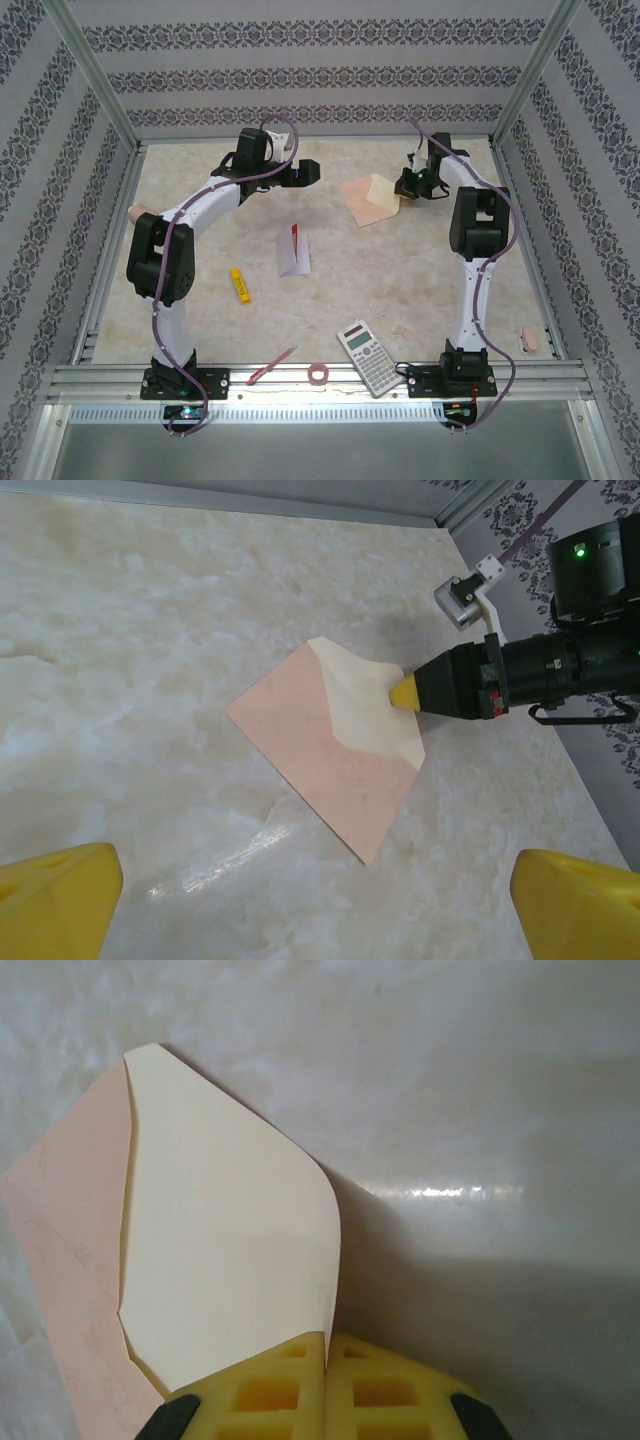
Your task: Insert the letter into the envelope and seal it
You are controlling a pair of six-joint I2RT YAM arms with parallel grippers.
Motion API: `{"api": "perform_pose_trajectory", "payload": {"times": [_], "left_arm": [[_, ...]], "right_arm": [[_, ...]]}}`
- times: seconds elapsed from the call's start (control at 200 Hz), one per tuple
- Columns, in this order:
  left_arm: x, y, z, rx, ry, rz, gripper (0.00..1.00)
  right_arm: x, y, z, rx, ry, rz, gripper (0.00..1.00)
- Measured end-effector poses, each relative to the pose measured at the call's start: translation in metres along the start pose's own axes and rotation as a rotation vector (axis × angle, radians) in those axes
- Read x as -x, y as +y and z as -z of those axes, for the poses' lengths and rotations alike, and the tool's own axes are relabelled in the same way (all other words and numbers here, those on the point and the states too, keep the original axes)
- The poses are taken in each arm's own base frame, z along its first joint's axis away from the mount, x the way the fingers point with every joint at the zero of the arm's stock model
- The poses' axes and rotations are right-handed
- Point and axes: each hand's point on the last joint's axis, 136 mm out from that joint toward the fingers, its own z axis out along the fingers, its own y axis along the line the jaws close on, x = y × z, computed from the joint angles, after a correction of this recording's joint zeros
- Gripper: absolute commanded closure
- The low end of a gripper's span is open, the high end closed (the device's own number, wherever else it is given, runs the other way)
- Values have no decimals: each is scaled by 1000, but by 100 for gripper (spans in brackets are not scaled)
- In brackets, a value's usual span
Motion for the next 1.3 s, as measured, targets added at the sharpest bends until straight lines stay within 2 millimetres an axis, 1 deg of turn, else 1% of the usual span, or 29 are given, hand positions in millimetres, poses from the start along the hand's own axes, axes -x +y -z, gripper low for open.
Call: {"api": "perform_pose_trajectory", "payload": {"times": [0.135, 0.22, 0.41, 0.52, 0.595, 0.754, 0.899, 1.009, 1.149, 1.299], "left_arm": [[-1, -1, 0, -9, 2, 2, 0], [-4, 0, 0, -10, 5, 5, 0], [-7, 3, 7, -9, -1, 12, 0], [-5, 0, 13, -12, -13, 7, 0], [-6, -3, 17, -14, -19, 3, 0], [-8, -6, 25, -21, -24, 1, 0], [-6, -7, 32, -29, -34, 1, 0], [-7, -8, 34, -33, -34, 1, 0], [-14, -7, 36, -32, -25, 7, 0], [-19, -6, 38, -29, -19, 12, 0]], "right_arm": [[-14, 7, 6, 3, -2, 4, 100], [-21, 16, 16, 6, -16, 16, 100], [-39, 43, 41, 13, -80, 40, 100], [-53, 50, 51, 3, -112, 31, 100], [-66, 49, 52, -8, -127, 18, 100], [-103, 40, 49, -30, -117, -27, 100], [-128, 33, 50, -46, -119, -58, 100], [-141, 33, 55, -53, -135, -65, 100], [-150, 36, 62, -61, -169, -70, 100], [-159, 40, 65, -72, -191, -72, 99]]}}
